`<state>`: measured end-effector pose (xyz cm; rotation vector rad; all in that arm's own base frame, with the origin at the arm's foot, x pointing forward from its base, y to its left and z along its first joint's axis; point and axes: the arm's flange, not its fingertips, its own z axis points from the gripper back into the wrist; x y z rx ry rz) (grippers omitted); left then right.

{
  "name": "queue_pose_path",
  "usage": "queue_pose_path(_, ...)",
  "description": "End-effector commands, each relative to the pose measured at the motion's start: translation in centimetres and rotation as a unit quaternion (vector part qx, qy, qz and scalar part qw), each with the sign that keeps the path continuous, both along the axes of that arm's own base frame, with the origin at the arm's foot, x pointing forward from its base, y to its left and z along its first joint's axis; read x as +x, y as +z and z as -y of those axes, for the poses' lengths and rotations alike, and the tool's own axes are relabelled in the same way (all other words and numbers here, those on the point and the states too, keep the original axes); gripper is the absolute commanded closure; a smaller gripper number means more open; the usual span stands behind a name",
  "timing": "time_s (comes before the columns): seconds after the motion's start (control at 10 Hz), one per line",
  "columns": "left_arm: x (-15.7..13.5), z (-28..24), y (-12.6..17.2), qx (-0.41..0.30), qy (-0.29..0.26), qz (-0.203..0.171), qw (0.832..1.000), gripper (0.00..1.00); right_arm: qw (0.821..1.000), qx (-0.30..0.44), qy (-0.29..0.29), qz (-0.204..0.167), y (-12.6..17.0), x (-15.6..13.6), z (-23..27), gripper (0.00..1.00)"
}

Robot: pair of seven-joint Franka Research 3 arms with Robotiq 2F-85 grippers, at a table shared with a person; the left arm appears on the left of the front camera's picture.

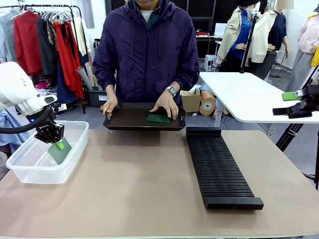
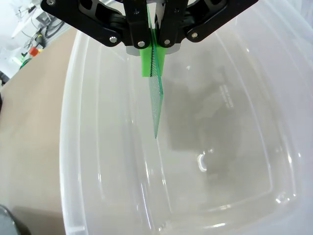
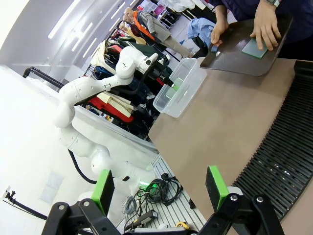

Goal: Sort PCBs into racks and boxes based on the side picked up.
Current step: If the short side of the Blank PCB is picked up, insert it into the PCB Rack ; if the long side is picked up, place it in the Organizing box.

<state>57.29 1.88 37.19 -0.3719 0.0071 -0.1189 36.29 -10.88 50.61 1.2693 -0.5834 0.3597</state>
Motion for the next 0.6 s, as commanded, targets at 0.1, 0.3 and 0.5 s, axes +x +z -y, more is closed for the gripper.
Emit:
queue_pose_path(0.1, 0.0, 0.2, -1.0, -0.018, 0.01, 0.014, 1.0, 1.0, 1.0, 0.006, -0.004, 0.0, 0.3, 0.1, -0.1, 0.0)
queue_pose_path(0.3, 0.2, 0.3, -1.6, -0.037, 0.015, 0.018, 0.999, 1.0, 1.0, 0.006, -0.004, 0.0, 0.3, 0.1, -0.1, 0.0)
queue_pose_path(0.5, 0.2, 0.4, -1.7, -0.032, 0.016, 0.02, 0.999, 1.0, 1.0, 0.006, -0.004, 0.0, 0.3, 0.1, -0.1, 0.0)
